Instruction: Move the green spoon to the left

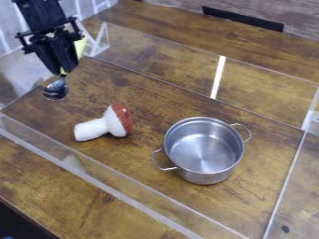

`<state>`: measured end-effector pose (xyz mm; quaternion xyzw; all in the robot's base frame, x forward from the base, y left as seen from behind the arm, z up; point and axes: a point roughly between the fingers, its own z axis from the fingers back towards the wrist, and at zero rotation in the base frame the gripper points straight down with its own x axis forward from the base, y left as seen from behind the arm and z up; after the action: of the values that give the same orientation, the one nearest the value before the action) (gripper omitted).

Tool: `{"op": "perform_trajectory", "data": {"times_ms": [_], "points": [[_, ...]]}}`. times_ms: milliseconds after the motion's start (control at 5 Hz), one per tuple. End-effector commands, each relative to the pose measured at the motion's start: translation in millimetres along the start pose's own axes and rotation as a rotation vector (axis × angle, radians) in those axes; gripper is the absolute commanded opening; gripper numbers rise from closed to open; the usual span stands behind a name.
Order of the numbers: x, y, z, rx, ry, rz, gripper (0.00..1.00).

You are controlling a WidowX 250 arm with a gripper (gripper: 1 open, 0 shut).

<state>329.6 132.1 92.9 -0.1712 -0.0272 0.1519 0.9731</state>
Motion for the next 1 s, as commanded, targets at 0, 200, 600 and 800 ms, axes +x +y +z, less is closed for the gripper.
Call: {"op": "perform_trajectory", "data": {"times_ms": [0,200,600,800], "points": [[1.8,-6.2,32.9,0.017,-0.100,-0.058,0.00],[1.7,-7.7,29.7,0.014,-0.093,-0.103,0.00],[18.7,5.8,22.4,0.016,-0.118,-0.082,0.00],[22.6,10.1,15.8,0.017,-0.137,-0.033,0.00]]}}
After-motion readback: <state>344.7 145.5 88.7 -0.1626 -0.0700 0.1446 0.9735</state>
